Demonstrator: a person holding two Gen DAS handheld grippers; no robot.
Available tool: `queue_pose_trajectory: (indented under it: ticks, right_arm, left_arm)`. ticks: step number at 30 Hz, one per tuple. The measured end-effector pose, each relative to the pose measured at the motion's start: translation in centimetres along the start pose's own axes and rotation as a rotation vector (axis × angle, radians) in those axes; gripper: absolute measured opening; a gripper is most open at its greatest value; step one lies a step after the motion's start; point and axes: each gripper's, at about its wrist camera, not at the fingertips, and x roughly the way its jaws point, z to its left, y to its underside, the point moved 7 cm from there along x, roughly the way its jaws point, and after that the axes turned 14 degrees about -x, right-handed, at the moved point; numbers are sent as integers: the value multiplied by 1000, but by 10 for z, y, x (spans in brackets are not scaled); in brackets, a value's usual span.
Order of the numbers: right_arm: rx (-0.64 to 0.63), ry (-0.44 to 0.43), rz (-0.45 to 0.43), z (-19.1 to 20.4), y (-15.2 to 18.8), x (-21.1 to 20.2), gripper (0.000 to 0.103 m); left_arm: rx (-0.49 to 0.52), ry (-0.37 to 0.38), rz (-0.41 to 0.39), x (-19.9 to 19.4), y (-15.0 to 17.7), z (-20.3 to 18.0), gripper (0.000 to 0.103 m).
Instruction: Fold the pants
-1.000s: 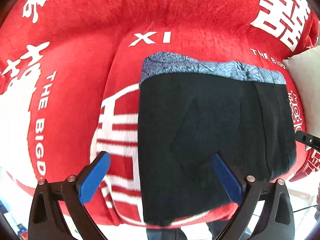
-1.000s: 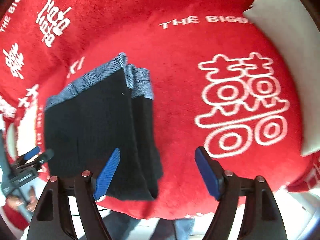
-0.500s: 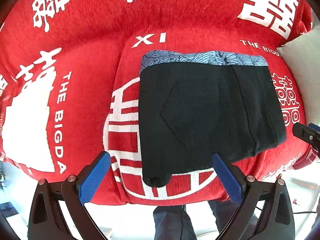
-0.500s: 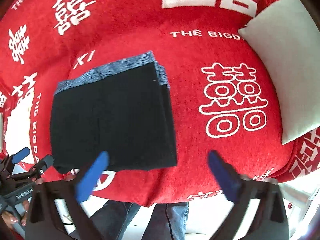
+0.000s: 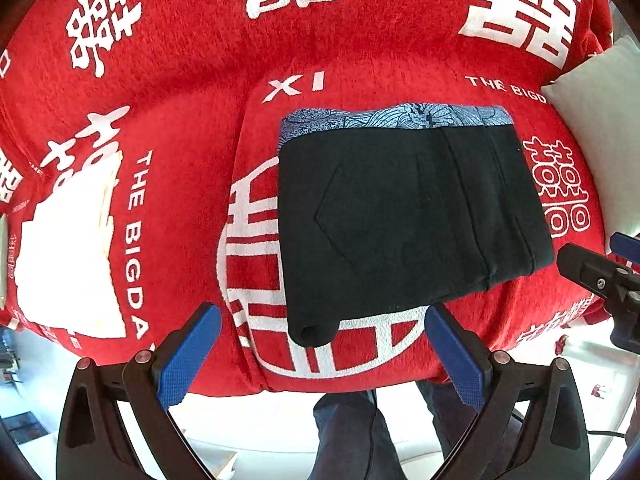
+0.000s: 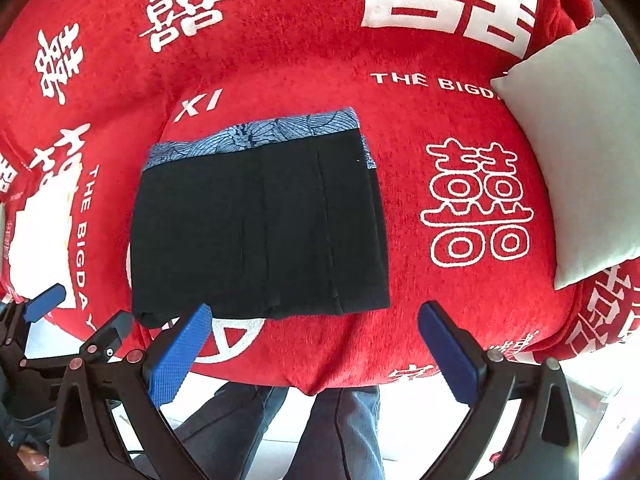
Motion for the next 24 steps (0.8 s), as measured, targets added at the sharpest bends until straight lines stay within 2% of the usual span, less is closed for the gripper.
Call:
queue_pose_trajectory:
  ticks: [3,11,24]
  right_arm:
    - [-10,0,3,5,1,-3,103]
    - [-12,1,20,9,6,-7,103]
    - [-25,19,22,10,5,-13,103]
  left_arm:
    - [15,-17,0,-3,1,-1,102]
    - [30,-17,26,-7,7,0,102]
    - [33,-10,24,-13,7,-1,102]
